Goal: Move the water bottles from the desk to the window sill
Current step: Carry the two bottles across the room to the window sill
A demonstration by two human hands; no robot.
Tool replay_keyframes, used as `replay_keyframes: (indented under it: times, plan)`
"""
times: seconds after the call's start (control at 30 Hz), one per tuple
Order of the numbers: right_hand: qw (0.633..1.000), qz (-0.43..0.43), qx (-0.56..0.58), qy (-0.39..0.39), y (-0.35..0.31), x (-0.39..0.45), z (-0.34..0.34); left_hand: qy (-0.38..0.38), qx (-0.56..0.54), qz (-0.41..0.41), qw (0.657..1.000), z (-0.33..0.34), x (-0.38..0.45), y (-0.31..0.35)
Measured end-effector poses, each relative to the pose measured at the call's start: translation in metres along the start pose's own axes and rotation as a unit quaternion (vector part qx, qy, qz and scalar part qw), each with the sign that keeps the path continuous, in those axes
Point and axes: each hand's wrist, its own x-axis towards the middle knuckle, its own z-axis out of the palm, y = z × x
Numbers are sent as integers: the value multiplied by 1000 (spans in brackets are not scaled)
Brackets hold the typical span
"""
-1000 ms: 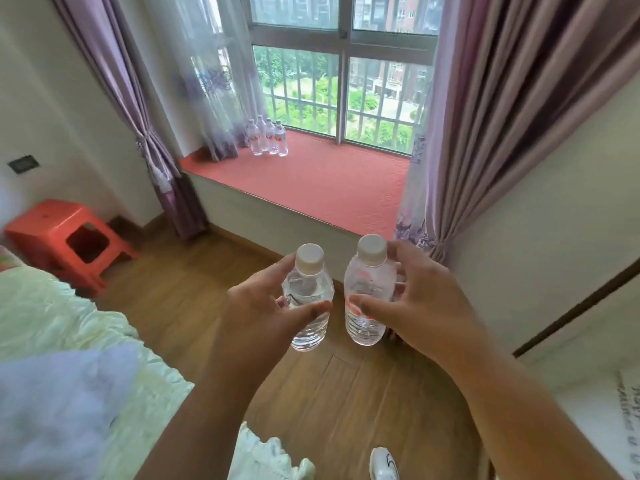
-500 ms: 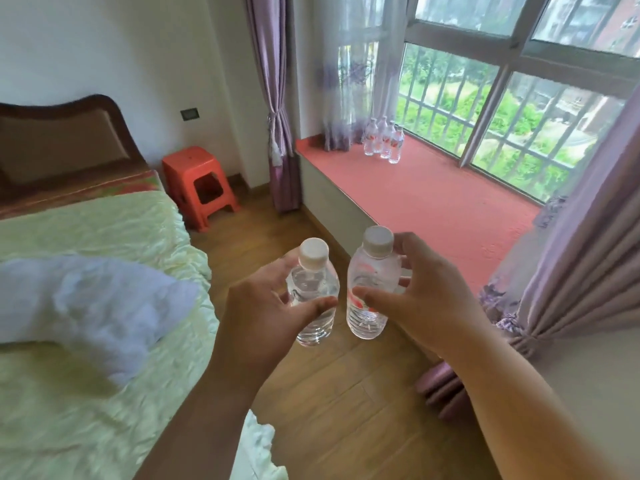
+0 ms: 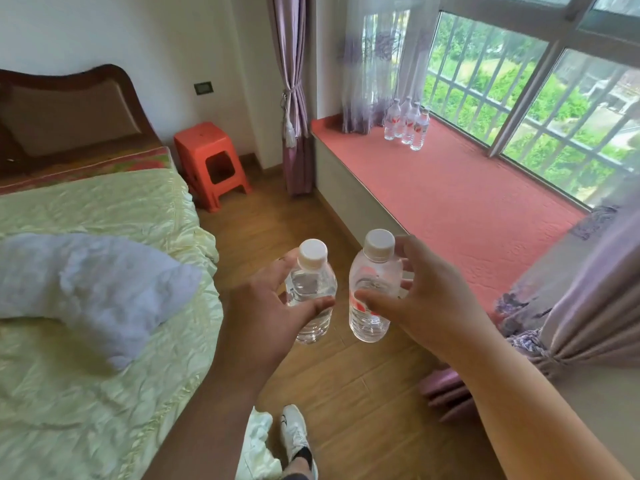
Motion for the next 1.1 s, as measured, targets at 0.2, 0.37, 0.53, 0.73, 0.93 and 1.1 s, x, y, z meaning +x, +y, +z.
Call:
replay_keyframes:
  times: [0.2,0.37,0.53,0.73,0.93,1.1]
  plan:
    - [1000,13,-17,19,2,41,-5,-20,-37,12,999,18,55,-9]
    - [999,20,-34,34,-14,89,-1,-21,-47,34,998,10,111,-20]
    - [999,8,-25,38,-37,138,20,-27,-56,45,997,-14,162,-40]
    - [999,-6,-21,40,-66,196,54,-7,-49,28,998,-49,211,-69]
    - [999,-23,-15,19,-84,242,87,26,-6,-5,1000,-77,240,-97]
    - [999,-34,-5,-8,-91,284,112,39,8,-33,999,-93,267,-120]
